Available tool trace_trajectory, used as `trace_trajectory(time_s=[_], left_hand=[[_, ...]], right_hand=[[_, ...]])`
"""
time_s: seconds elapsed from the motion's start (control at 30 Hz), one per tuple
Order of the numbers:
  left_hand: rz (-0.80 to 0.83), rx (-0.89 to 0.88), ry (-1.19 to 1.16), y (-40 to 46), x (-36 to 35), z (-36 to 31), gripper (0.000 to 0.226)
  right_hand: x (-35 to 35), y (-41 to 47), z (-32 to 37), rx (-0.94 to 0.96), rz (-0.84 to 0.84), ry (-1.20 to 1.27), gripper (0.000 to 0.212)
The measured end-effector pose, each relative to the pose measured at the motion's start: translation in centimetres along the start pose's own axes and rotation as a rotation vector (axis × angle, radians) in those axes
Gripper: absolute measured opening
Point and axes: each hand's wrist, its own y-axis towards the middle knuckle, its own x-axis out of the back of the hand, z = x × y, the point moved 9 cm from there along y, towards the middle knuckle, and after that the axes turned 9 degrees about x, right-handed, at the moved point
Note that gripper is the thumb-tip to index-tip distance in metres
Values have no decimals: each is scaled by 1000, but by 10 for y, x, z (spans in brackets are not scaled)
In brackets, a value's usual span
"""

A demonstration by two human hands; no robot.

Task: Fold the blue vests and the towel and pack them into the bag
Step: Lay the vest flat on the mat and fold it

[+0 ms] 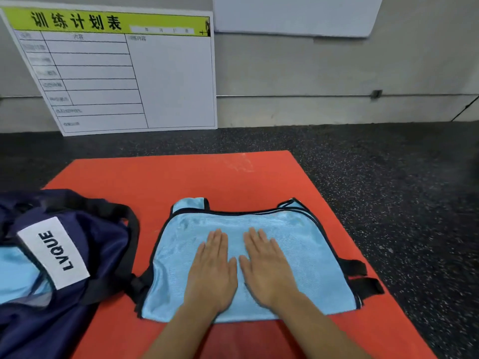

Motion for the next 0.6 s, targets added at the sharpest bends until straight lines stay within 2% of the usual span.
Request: trace_trajectory(time_s=[0.1, 0.23, 0.3, 0.37, 0.43, 0.5, 0.6], left_hand=[[-39, 106, -7, -4, 13, 54, 74], [-48, 193, 59, -11, 31, 98, 88], [-61, 243, 19, -10, 31, 83, 88], [-6, 205, -1, -16, 17, 45, 81], [-29, 105, 8, -22, 9, 11, 67], [-12, 97, 8, -29, 7, 17, 64], [-72, 212, 22, -36, 16, 76, 75]], right_hand=[[9, -23, -59, -156, 43, -41, 82], [30, -49, -119, -329, 63, -103, 78], [31, -41, -90, -283, 60, -89, 83], [13, -29, -27, -88, 58, -76, 70], [-5, -28, 22, 20, 47, -48, 61], [-4, -37, 20, -8, 74, 28, 66], [6, -59, -43, -147, 55, -16, 83]])
